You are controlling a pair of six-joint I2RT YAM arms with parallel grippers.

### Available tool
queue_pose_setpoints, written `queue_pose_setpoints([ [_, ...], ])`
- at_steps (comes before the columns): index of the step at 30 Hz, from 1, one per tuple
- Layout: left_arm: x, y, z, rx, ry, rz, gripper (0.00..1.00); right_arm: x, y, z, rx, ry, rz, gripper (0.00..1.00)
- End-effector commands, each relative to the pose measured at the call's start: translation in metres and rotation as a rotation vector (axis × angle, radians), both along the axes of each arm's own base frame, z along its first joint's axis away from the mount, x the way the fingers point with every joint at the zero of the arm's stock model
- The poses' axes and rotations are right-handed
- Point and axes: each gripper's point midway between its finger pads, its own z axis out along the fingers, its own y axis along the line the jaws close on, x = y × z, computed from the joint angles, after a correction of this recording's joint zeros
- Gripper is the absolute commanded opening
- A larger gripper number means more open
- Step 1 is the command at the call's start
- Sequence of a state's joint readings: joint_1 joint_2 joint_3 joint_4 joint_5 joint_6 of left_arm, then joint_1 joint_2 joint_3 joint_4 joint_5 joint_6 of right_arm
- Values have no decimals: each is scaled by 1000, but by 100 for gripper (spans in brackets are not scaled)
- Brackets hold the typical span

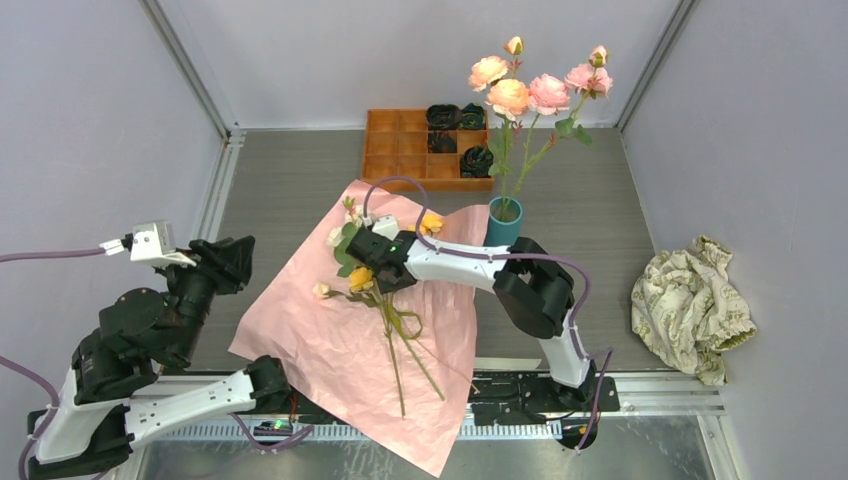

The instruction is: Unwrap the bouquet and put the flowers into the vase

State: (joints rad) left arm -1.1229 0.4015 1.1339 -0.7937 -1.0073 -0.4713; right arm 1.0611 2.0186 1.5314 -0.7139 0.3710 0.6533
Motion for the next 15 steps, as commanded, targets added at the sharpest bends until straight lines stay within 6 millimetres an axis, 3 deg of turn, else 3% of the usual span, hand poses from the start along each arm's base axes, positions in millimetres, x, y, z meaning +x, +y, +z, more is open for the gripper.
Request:
queue_pose_setpoints([
  [1, 0, 8, 7, -40, -21, 34, 42, 5, 25, 0, 83, 13, 1, 38],
  [6, -1, 11, 6, -43, -24, 38, 42, 3, 28, -15, 81, 43, -6, 23],
  [9, -1, 12, 7, -43, -26, 40, 42, 5, 28, -10, 84, 34, -10, 8],
  [11, -1, 12, 8, -46, -27, 40, 42, 7, 27, 4, 94, 13, -13, 1],
  [15, -1, 12, 9, -45, -28, 40, 42, 6, 30, 50, 146, -55, -5, 1],
])
